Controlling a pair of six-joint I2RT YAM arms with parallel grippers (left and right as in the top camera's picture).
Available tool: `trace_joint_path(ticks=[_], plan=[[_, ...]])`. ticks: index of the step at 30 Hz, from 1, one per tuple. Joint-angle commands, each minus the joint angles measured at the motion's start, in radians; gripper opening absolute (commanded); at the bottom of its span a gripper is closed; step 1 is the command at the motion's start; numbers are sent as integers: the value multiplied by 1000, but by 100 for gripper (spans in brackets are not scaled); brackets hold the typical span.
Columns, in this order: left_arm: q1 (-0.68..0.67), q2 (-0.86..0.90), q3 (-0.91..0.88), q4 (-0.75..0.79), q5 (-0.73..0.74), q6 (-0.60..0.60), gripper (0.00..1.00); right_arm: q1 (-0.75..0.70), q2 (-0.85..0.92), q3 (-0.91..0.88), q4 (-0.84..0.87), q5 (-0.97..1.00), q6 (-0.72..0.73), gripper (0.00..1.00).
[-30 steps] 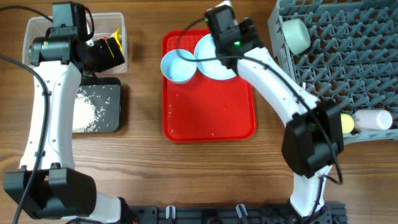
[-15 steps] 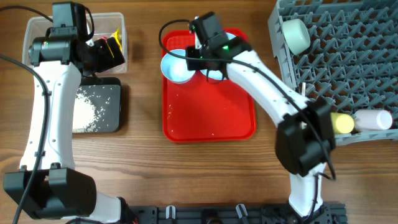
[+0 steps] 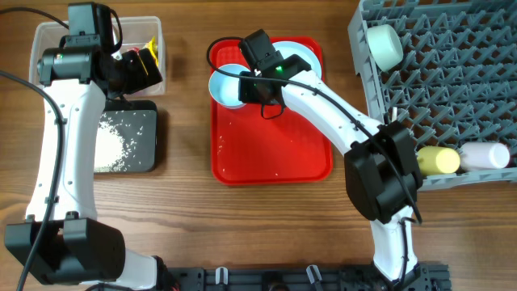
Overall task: Sort waste into correct bins and load items into the dishwasher rack
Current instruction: 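Reach the right gripper to the light blue bowl and grasp it, then carry the light blue bowl into the rack and release it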
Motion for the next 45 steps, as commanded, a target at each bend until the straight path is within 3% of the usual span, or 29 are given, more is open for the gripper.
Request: trace_joint_path(ticks=[1,8,11,20,25,29,35,39,45], plan=[[4,10,-3,3,5,-9,100,2,73,-5,19,24,39,31],[5,10,-3,3,5,-9,100,2,118,-5,74,-9,49,29],[4,10,-3,3,5,-9,100,0,121,-5,67,10,46,4],[4,10,-3,3,5,-9,100,-39,-23,6,10,114,-110,4],[4,10,-3,3,5,-9,100,-90,-204,6,-120,392,-209,4],[4,10,-3,3,5,-9,100,-142,-348,6,-242,722,-292,4],[5,10,-3,3,5,-9,100,-215,-393,4,-380,1026,-353,4],[5,10,-3,3,5,-9,100,-280,-380,-7,-453,1087,-360,4],[5,10,-3,3,5,-9,100,-402,-380,-40,-391,1054,-500,4]])
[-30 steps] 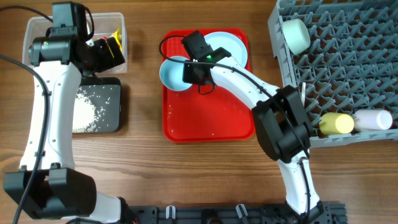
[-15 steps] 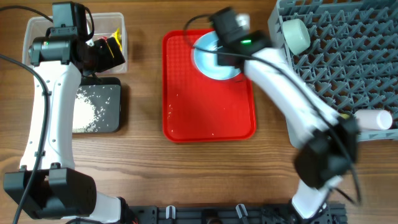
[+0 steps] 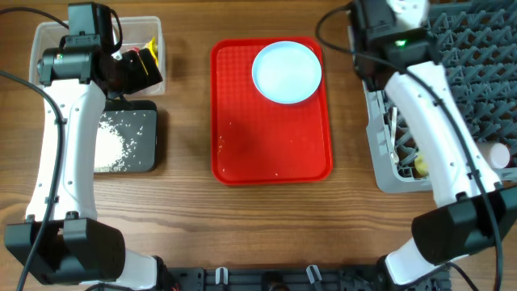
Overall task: Sort waste into correct bins and load items into the dishwasher rack
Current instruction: 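Carry the light blue bowl into the rack and release it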
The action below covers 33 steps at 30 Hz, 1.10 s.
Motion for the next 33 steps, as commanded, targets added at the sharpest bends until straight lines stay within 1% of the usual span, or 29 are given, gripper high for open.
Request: trace_joint_path(ticks=[1,4,6,8,9,12,17,18,19,21,25,31,33], plan=[[4,10,-3,3,5,-8,100,-80,16,-31,42,29,-125,4],[5,10,-3,3,5,-9,100,-132,16,-56,87,-34,-203,4],[4,10,-3,3,5,-9,100,-157,16,-74,115,-43,-244,6],[5,10,-3,3,5,-9,100,-178,17,-103,150,-40,-341,7],[4,10,-3,3,5,-9,100,-183,17,-117,163,-42,-394,9],[4,10,-3,3,5,-9,100,-185,17,-161,233,-42,-507,10],[5,10,-3,3,5,-9,100,-185,17,-236,355,-33,-748,10],[5,10,-3,3,5,-9,100,-185,17,-243,371,-30,-778,10],[4,10,-3,3,5,-9,100,-185,17,-253,391,-16,-809,7],[5,10,-3,3,5,-9,100,-184,17,-274,444,5,-869,5],[4,10,-3,3,5,-9,100,-183,17,-329,549,11,-990,4],[5,10,-3,3,5,-9,100,-168,20,-400,679,19,-1095,5],[4,10,-3,3,5,-9,100,-156,20,-415,688,19,-1109,5]])
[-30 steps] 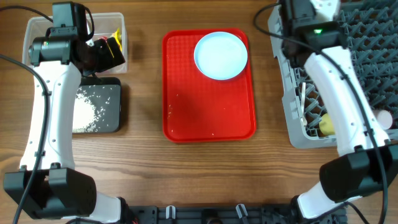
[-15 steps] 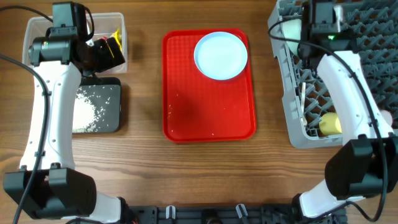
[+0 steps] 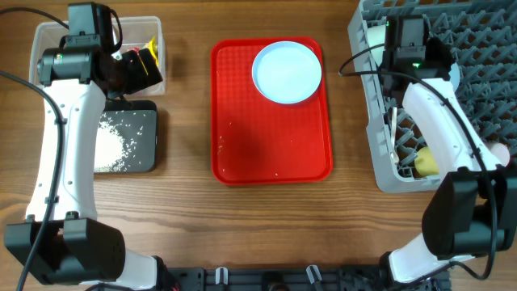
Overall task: Sort waste into correct bins and load items into the dishwasher rack
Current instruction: 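Carry the light blue bowl into the rack and release it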
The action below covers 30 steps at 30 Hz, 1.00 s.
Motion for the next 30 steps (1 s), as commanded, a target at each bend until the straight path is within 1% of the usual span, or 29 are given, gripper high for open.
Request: trace_joint_path(ticks=[1,16,21,22,24,26,27,28,30], plan=[[4,10,-3,3,4,-9,100,29,18,-31,18,27,-71,5],[5,10,-3,3,4,-9,100,62,29,-31,12,26,-69,8],[5,10,-3,3,4,-9,100,87,29,-31,12,26,-70,16],[4,10,-3,3,4,-9,100,90,29,-31,12,26,-69,20],[5,10,-3,3,5,-9,100,98,29,-31,12,26,-69,32],[4,10,-3,3,4,-9,100,107,29,-31,10,27,-67,57],[5,10,-3,3,4,-9,100,112,29,-31,6,27,-68,82],[5,10,-3,3,5,-9,100,119,29,-31,0,27,-68,100],[5,10,-3,3,4,-9,100,135,29,-31,-6,28,-66,100]])
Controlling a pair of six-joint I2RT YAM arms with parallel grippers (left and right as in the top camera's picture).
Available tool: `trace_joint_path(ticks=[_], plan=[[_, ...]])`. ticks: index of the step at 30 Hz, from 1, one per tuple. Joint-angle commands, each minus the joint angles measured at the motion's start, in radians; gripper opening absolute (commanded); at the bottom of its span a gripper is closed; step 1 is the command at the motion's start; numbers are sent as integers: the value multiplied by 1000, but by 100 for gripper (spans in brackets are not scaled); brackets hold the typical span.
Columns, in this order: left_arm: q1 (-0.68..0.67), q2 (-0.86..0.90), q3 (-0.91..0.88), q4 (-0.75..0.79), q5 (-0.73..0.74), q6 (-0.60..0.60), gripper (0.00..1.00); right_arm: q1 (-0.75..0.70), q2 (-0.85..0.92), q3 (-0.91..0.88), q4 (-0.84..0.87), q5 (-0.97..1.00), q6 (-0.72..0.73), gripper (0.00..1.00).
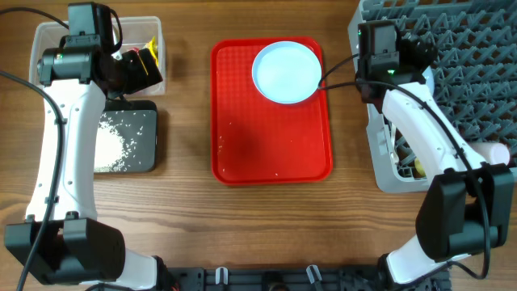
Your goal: Sort waste into correct bins and load items into the dishwasher rack
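Observation:
A pale blue plate [287, 71] lies at the far end of the red tray [271, 153]. The grey dishwasher rack [472, 56] stands at the right. My right gripper [423, 51] reaches over the rack's near-left corner; it looks open, with nothing between its fingers. The blue bowl is out of sight. My left gripper [144, 69] hangs over the clear bin [48, 36] at the far left, beside a yellow piece of waste [150, 51]; its jaws are hidden from above.
A black bin [125, 141] holding white crumbs sits in front of the clear bin. A yellow item [420, 166] and a white cup [494, 152] lie at the rack's front edge. Small crumbs dot the tray.
My right arm has drawn back to the left, from deeper over the rack to its left edge beside the tray. The left arm and the plate have not moved.
My right gripper was at a blue bowl on the tray next to the plate. Later the bowl was gone from the tray and the arm was over the rack. Then it stood further into the rack, and now sits back at the rack's left edge. The left arm stayed still.

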Motion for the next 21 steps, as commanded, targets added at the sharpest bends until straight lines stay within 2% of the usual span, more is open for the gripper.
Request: trace_joint_path(ticks=[1,15,21], plan=[[4,10,-3,3,5,-9,100,35,26,-7,-9,13,6,100],[5,10,-3,3,4,-9,100,215,18,-6,84,123,47,100],[4,10,-3,3,4,-9,100,256,-11,-6,250,341,190,100]])
